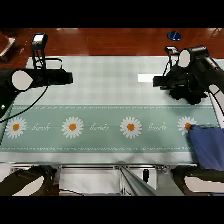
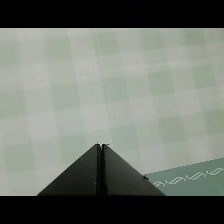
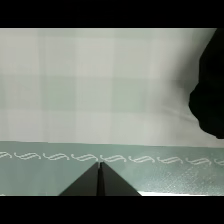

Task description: Fold the shirts.

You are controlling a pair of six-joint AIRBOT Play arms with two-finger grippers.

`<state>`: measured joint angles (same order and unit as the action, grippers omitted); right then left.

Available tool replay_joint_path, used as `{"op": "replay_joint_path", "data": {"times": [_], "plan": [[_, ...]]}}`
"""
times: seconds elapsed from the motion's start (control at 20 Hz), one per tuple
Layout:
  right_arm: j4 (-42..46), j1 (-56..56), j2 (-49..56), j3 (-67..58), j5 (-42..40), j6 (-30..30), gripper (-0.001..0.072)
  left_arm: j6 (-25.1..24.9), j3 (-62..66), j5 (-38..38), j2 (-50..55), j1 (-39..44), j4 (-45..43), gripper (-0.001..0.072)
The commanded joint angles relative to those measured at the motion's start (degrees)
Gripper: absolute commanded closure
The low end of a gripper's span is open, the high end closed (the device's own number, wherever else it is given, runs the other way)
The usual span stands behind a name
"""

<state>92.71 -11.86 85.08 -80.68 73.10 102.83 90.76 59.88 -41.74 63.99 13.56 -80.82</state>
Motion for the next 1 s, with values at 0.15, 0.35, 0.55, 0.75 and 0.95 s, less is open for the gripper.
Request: {"op": "replay_joint_path", "data": {"times": [0.15, 0.35, 0.55, 0.75, 0.95], "plan": [[-0.02, -0.02, 0.04, -0.07, 0.0, 0.0, 0.0694, -0.02, -0.02, 0.0, 0.02, 0.04, 0.0, 0.0691], [-0.02, -0.02, 0.04, -0.07, 0.0, 0.0, 0.0694, -0.02, -0.02, 0.0, 0.02, 0.04, 0.0, 0.0691], [0.46, -0.02, 0.04, -0.07, -2.67, -0.04, 0.0694, -0.02, -0.02, 0.0, 0.02, 0.04, 0.0, 0.0691], [1.7, -0.02, 0.04, -0.07, -6.97, -0.04, 0.0694, -0.02, -0.02, 2.05, 0.09, 0.04, 0.0, 0.0691], [4.37, -0.02, 0.07, -0.07, -13.49, -1.77, 0.0693, -0.02, -0.02, 10.23, 2.14, 0.04, 0.0, 0.0649]]}}
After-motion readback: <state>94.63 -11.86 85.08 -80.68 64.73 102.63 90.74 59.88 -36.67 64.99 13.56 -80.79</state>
